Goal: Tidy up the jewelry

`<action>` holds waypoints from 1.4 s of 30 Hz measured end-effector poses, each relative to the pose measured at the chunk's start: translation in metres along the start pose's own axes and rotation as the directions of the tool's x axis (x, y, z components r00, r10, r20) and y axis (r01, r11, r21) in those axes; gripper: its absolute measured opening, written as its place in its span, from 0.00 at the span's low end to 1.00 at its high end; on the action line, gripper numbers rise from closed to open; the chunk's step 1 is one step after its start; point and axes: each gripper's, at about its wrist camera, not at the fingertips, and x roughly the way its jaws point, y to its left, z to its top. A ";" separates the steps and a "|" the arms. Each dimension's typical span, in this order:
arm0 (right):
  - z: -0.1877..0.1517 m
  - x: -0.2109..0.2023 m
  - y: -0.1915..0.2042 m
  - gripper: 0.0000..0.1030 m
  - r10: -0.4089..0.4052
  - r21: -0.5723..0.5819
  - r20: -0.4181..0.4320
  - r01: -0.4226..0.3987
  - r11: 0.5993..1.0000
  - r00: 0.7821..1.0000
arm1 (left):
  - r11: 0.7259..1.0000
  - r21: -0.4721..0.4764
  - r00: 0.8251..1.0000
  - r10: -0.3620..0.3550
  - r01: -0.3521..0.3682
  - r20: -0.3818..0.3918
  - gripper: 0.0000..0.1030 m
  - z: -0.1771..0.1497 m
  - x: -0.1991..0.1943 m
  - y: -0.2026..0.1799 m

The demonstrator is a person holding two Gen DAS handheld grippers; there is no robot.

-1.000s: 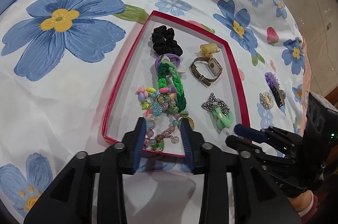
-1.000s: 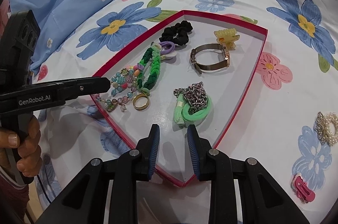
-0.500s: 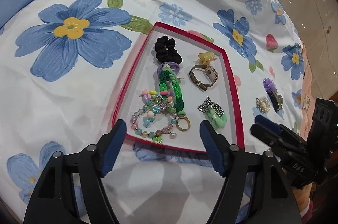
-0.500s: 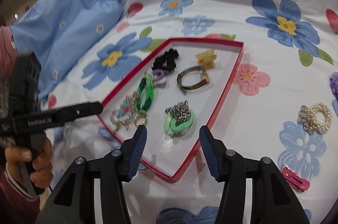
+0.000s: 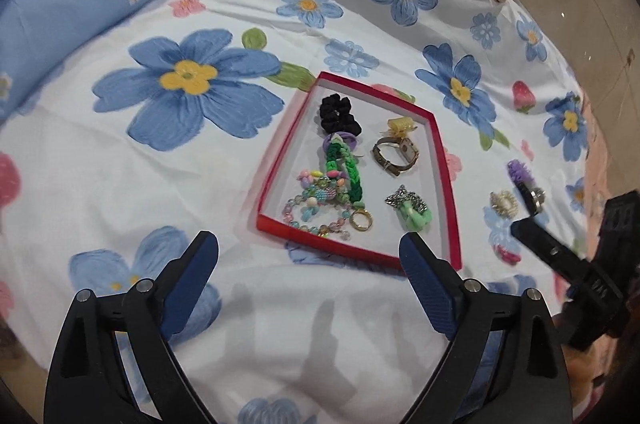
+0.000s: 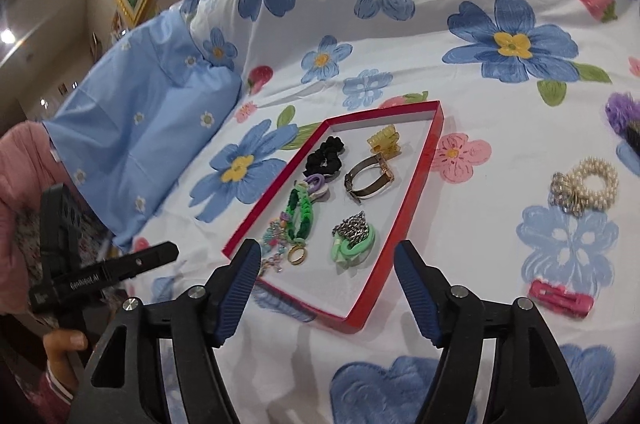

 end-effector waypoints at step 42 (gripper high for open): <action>-0.051 -0.028 0.033 1.00 -0.149 -0.185 0.134 0.172 0.967 0.980 | 0.968 0.145 0.968 0.178 -0.204 0.177 1.00 -0.050 -0.021 -0.031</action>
